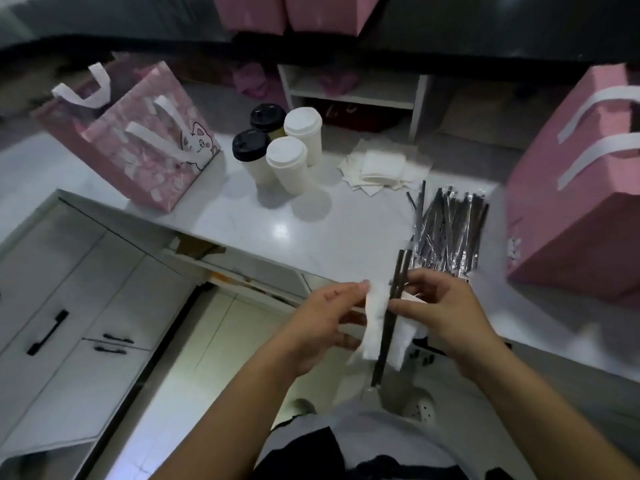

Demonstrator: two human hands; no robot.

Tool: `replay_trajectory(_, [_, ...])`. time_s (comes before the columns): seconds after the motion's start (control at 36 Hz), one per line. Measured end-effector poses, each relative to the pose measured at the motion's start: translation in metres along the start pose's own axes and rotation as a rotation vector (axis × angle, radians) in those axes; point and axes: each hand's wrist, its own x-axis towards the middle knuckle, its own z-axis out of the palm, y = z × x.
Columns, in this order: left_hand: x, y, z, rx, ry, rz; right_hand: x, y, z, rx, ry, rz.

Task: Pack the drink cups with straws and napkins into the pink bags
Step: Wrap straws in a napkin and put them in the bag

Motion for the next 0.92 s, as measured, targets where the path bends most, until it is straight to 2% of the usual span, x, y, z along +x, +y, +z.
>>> replay_trajectory(0.06, [-0.01,0.004,-0.023,-0.104,-0.082,-0.043,-0.003,-0.009,0.021,0.058,0.002,0.001])
replay_trajectory(0.14, [-0.029,0.0,-0.066,0.004,-0.126,0.003,-0.005,-0.02,0.062,0.106,-0.049,-0.009])
replay_trajectory(0.25, [-0.058,-0.014,-0.129,-0.088,-0.164,-0.014,0.003,-0.027,0.123,0.091,-0.143,-0.045])
replay_trajectory(0.39, [-0.099,-0.034,-0.203,-0.224,-0.221,-0.003,0.013,-0.026,0.197,0.192,-0.239,0.063])
replay_trajectory(0.47, [-0.11,-0.042,-0.235,-0.159,-0.149,0.012,0.016,-0.03,0.236,0.119,-0.311,0.072])
replay_trajectory(0.58, [-0.116,-0.043,-0.264,-0.166,-0.119,0.128,0.023,-0.041,0.279,-0.029,-0.376,0.075])
replay_trajectory(0.69, [-0.109,-0.044,-0.287,-0.091,0.044,0.167,0.038,-0.049,0.315,-0.117,-0.43,0.074])
replay_trajectory(0.83, [-0.105,-0.035,-0.323,-0.14,0.197,0.224,0.061,-0.059,0.359,-0.095,-0.462,0.155])
replay_trajectory(0.92, [-0.108,-0.016,-0.351,-0.159,0.338,0.283,0.08,-0.071,0.383,0.001,-0.543,0.159])
